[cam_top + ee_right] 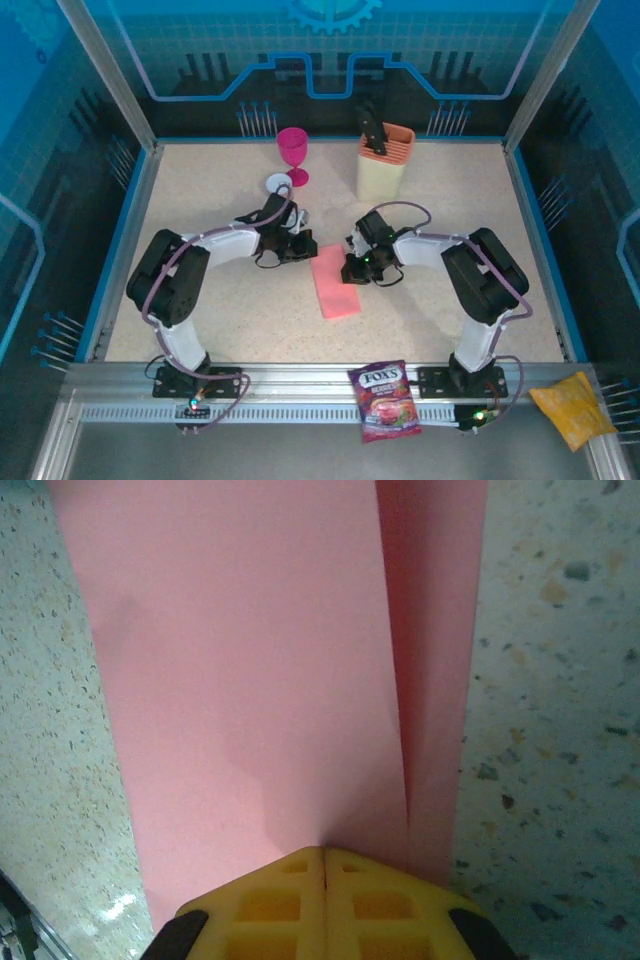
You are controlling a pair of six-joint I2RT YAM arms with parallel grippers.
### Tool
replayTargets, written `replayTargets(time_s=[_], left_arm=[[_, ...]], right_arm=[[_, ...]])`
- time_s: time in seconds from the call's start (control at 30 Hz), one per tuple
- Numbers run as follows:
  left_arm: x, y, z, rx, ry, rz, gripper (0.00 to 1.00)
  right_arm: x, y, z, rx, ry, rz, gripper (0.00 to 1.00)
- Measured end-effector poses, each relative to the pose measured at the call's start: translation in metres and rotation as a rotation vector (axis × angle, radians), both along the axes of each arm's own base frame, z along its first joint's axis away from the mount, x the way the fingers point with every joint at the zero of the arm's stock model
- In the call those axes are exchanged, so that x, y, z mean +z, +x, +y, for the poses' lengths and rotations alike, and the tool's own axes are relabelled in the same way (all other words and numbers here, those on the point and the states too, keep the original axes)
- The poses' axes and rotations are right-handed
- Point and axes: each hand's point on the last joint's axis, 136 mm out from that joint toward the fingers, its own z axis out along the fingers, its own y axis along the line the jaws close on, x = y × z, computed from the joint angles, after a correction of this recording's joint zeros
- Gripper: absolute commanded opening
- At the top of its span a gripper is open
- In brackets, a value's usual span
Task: Fold a paper plane with a square sheet of paper (pick it up from the middle)
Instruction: Rotate the square sheet of paper at the center of the table, then first fold in half a square sheet of paper at the center of the table.
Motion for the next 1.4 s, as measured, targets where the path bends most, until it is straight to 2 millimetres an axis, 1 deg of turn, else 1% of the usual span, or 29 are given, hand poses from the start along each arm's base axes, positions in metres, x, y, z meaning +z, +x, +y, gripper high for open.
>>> replayTargets(time_s=[0.2,0.4,0.6,0.87,0.9,0.97,1.07,1.13,1.2,1.23,1.3,1.37,1.4], left_arm=[[-0.01,0.005,-0.002,0.001,0.009,0.02,0.0],[-0.016,0.008,-0.004,-0.002,0.014,0.029,0.0],[-0.03,0.005,-0.002,-0.019,0.038,0.049,0.0],[-0.035,0.0,-0.001,-0.062,0.065,0.042,0.0],[-0.035,0.0,-0.001,-0.065,0.067,0.039,0.0],[-0.035,0.0,-0.001,-0.075,0.071,0.033,0.0],[-0.035,-0.001,-0.001,-0.086,0.074,0.029,0.0],[-0.035,-0.001,-0.001,-0.093,0.078,0.027,0.0],[-0.035,-0.002,-0.001,-0.1,0.084,0.024,0.0],[-0.035,-0.002,-0.001,-0.102,0.085,0.024,0.0],[-0.035,-0.002,-0.001,-0.105,0.089,0.023,0.0],[-0.035,-0.003,-0.001,-0.109,0.09,0.021,0.0],[-0.035,-0.003,-0.001,-0.109,0.091,0.022,0.0]], right_arm=[[0.0,-0.003,0.001,-0.008,0.004,-0.005,0.0],[0.0,-0.006,0.002,-0.013,0.007,-0.006,0.0],[0.001,-0.008,0.002,-0.02,0.01,-0.002,0.0],[0.005,-0.012,-0.002,-0.028,-0.015,0.039,0.0],[0.008,-0.011,-0.002,-0.03,-0.014,0.041,0.0],[0.021,-0.005,-0.001,-0.041,0.003,0.027,0.0],[0.053,0.014,0.0,-0.067,0.052,-0.041,0.0],[0.08,0.03,0.002,-0.082,0.096,-0.102,0.0],[0.097,0.039,0.006,-0.084,0.128,-0.141,0.0],[0.102,0.041,0.01,-0.078,0.141,-0.151,0.0],[0.103,0.039,0.016,-0.061,0.149,-0.149,0.0],[0.096,0.032,0.023,-0.038,0.145,-0.129,0.0],[0.089,0.027,0.028,-0.022,0.138,-0.112,0.0]])
